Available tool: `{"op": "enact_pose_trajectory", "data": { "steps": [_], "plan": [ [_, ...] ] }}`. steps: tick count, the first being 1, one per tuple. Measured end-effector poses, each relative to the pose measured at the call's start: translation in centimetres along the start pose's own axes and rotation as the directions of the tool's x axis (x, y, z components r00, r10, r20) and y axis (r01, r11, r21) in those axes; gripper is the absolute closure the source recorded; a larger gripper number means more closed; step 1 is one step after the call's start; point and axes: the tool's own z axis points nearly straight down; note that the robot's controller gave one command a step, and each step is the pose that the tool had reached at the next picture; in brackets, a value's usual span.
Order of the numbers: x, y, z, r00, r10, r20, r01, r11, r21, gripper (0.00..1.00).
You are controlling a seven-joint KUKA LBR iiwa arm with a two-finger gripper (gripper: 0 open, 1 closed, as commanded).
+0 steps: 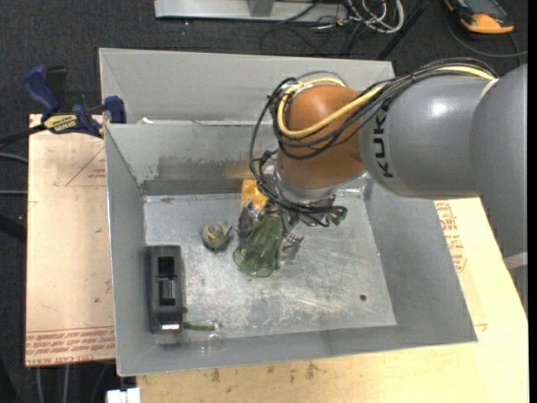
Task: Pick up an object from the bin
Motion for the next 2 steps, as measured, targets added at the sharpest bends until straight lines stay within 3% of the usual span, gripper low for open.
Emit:
{"op": "enact_pose_trajectory", "data": {
  "steps": [2],
  "plan": [
    [-0.1, 0.0, -3.4, 1.000, 0.001, 0.001, -0.001, 1.000, 0.002, 1.00]
  ]
}}
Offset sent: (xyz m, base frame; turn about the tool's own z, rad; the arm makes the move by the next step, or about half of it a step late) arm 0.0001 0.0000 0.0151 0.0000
